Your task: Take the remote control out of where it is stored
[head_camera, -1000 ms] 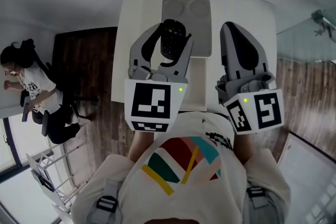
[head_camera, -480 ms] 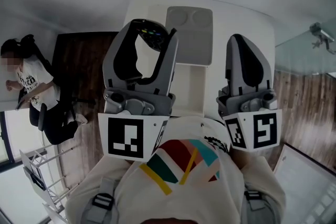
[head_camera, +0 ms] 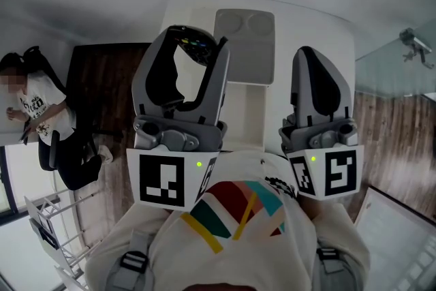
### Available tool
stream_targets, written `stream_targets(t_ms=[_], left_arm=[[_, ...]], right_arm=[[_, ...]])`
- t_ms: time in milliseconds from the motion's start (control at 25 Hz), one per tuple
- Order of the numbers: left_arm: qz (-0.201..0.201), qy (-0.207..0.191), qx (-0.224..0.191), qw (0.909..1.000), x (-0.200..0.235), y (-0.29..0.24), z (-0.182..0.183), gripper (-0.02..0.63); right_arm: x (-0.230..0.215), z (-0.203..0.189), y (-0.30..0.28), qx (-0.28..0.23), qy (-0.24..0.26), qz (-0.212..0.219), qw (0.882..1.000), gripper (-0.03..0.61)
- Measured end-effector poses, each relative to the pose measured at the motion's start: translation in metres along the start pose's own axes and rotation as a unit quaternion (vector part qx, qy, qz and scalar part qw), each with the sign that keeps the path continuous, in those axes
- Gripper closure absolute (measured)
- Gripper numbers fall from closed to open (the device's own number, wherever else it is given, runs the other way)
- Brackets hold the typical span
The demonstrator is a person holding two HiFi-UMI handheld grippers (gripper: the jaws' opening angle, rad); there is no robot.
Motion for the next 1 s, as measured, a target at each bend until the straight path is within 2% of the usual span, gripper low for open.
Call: stream_targets(t_ms=[320, 1000], left_arm=[[0.002, -0.001, -0.015, 0.9999, -0.0038, 0.0026, 0.0072, 0.359], [0.011, 0.014, -0.013, 0.9998, -0.0007, 0.0025, 0.0021, 0.359]], right_arm=[[-0.0052, -0.0013, 0.0028, 0.003, 0.009, -0.01, 1.0, 0.577], [-0.006, 0.0012, 0.0042, -0.005, 0.014, -0.005, 1.0, 0.577]])
Point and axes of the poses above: the fingertips, and each gripper's own axes: y backward along the fingers, x to its left, z out of its top, the point moved 1 cm from there along y, backward along the fingers, and after that the axes turned 9 degrees about y, right-handed, at the moved point
